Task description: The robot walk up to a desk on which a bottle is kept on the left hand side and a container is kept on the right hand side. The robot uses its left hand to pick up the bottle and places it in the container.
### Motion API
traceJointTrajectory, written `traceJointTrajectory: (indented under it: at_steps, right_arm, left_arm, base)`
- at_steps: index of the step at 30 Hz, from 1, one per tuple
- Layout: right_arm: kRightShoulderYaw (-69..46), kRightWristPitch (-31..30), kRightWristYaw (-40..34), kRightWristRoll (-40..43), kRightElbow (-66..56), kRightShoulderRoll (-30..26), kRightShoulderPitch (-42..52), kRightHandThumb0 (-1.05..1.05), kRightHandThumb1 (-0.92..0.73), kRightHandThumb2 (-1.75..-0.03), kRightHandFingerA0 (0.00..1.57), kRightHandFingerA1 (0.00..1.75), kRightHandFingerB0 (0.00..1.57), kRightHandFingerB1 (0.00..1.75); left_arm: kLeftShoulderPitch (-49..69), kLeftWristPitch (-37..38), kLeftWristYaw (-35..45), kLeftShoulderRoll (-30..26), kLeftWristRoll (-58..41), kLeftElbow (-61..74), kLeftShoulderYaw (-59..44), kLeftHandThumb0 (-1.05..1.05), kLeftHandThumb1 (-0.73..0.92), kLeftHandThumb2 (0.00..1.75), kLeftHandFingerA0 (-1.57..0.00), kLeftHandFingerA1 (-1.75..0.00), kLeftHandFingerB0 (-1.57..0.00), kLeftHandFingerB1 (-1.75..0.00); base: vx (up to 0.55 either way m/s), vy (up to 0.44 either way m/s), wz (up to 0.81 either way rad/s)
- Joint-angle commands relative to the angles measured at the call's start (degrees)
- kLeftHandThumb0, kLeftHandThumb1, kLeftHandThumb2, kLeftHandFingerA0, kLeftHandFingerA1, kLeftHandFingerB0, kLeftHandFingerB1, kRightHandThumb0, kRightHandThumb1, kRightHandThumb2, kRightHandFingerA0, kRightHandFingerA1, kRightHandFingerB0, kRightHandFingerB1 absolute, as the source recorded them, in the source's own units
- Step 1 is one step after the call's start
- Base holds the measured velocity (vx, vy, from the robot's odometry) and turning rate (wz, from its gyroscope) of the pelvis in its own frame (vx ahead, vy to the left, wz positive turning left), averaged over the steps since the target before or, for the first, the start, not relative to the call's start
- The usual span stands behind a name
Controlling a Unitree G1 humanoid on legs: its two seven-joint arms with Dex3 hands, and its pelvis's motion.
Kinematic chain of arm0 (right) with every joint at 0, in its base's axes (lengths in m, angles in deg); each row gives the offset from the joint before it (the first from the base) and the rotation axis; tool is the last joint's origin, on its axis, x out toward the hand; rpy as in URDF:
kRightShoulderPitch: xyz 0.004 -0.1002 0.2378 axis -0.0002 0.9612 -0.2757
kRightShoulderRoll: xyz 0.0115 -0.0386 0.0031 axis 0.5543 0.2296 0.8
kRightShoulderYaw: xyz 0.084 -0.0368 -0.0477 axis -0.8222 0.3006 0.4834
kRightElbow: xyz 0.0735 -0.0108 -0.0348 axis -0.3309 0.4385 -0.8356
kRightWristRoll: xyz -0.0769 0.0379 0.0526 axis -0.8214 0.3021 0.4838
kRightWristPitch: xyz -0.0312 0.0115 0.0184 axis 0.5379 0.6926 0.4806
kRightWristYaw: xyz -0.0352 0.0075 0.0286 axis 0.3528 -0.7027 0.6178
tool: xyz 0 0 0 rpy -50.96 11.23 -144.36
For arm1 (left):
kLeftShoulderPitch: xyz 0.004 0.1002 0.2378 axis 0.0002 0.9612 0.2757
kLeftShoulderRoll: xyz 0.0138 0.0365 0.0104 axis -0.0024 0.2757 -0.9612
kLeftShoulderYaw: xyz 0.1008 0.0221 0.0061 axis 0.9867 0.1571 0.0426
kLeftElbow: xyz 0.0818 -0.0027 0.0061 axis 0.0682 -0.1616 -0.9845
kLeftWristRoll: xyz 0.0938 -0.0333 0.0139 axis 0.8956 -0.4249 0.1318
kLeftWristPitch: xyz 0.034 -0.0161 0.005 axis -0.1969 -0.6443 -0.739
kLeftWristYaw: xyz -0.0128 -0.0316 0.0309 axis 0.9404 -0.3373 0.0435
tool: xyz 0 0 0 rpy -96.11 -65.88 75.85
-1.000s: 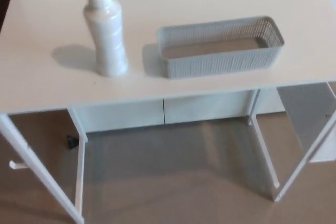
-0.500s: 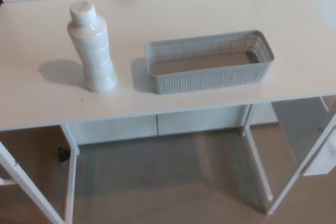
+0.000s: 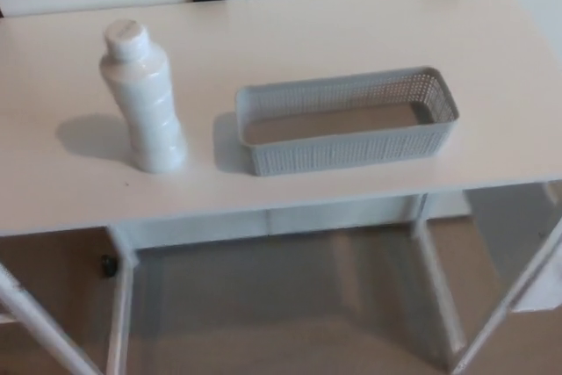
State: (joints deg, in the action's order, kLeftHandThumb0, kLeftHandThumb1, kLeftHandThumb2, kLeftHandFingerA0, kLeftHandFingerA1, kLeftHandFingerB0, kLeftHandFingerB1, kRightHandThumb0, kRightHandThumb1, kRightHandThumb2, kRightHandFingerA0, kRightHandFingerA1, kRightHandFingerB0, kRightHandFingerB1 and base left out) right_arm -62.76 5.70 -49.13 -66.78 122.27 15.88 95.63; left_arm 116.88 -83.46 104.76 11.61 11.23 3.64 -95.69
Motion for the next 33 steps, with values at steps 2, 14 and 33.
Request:
traceJointTrajectory:
  at_steps: [2,14,33]
  right_arm:
    - [-0.76,1.91,-0.97,0.35,-0.75,-0.1,0.56,-0.23,-0.43,-0.88,0.35,0.6,0.12,0.49]
    - [-0.89,1.64,-0.92,0.97,-1.1,0.71,0.38,-0.24,-0.42,-0.88,0.36,0.61,0.13,0.49]
    - [-0.83,2.49,-0.58,0.49,0.31,0.55,-0.5,-0.25,-0.41,-0.88,0.39,0.62,0.12,0.49]
  left_arm:
    - [0.07,-2.6,-0.67,-0.28,-0.86,2.42,-0.03,-0.16,0.59,0.57,-0.57,-0.55,-0.27,-0.32]
    - [-1.05,-2.64,-0.33,-1.13,0.01,2.37,0.49,-0.2,0.57,0.6,-0.51,-0.53,-0.26,-0.33]
    - [0.19,-4.3,-1.49,-0.76,0.51,7.72,2.51,-0.22,0.58,0.57,-0.48,-0.44,-0.27,-0.32]
  base:
    - [0.08,-0.146,0.05]
    - [0.03,0.029,0.0]
    - [0.02,0.019,0.01]
